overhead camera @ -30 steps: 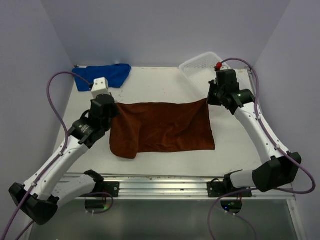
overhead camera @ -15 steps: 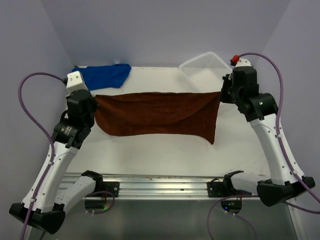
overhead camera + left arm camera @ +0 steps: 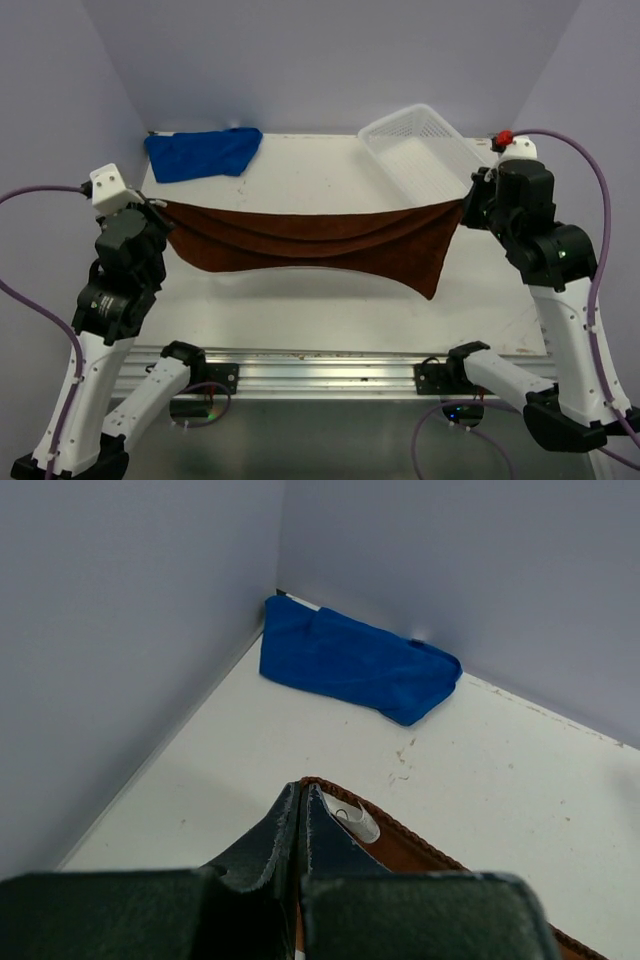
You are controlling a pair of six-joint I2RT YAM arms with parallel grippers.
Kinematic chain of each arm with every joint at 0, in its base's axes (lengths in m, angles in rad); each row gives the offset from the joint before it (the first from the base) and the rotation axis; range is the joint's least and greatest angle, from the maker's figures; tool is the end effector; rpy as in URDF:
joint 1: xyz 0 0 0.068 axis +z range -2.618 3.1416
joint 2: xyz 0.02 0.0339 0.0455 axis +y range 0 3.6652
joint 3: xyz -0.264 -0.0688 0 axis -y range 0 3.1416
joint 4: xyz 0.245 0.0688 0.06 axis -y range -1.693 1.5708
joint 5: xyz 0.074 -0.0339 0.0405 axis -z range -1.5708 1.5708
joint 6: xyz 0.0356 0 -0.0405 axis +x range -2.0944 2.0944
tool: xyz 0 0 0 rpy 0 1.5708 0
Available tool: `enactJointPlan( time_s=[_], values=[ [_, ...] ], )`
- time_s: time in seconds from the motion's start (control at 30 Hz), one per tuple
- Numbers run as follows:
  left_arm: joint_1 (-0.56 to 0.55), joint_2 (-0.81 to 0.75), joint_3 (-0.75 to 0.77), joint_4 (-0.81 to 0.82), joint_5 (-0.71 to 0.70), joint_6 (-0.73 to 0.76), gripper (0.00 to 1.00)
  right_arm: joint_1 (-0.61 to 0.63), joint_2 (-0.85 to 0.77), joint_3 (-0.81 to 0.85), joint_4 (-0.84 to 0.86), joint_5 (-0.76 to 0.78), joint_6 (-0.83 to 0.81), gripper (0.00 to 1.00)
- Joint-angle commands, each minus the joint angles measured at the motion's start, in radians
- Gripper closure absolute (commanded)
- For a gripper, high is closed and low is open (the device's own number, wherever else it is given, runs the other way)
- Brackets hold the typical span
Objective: Roll the towels
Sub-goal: Flatten the towel
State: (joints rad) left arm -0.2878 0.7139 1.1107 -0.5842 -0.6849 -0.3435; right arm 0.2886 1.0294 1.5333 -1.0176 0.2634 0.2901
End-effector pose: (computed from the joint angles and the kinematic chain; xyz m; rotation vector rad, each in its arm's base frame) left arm 0.1244 -0.0133 0.4175 -0.5320 1.6330 0.1347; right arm 0.1598 0.0378 0.4573 0.1609 2.0599 0.0817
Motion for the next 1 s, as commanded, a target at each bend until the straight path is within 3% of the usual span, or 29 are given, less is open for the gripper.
enactJointPlan(
  time_s=[0.0, 0.23, 0.43, 0.63, 0.77, 0.87, 0.97],
  values=[
    [0.01, -0.031, 0.029, -0.035, -0.015, 0.005, 1.0, -0.002, -0.046, 0.025, -0.068, -0.016, -0.005, 1.0],
    [0.01, -0.111, -0.015, -0.081, -0.002, -0.034, 1.0, -0.002, -0.092, 0.018, -0.147, -0.01, 0.04, 1.0],
    [0.01, -0.094, -0.121, -0.031, -0.004, -0.029, 1.0, -0.002, -0.057, -0.111, -0.055, 0.01, 0.07, 1.0],
    [0.01, 0.019, -0.19, 0.117, -0.021, -0.026, 1.0, -0.008, 0.069, -0.22, 0.129, 0.109, 0.077, 1.0],
    [0.032, 0.184, -0.15, 0.199, 0.005, -0.008, 1.0, -0.046, 0.181, -0.217, 0.241, 0.116, 0.072, 1.0],
    [0.09, 0.289, -0.135, 0.28, 0.076, -0.002, 1.0, -0.084, 0.279, -0.19, 0.312, 0.093, 0.072, 1.0],
    [0.218, 0.385, -0.123, 0.329, 0.217, -0.024, 1.0, -0.104, 0.372, -0.162, 0.369, 0.1, 0.058, 1.0]
  ],
)
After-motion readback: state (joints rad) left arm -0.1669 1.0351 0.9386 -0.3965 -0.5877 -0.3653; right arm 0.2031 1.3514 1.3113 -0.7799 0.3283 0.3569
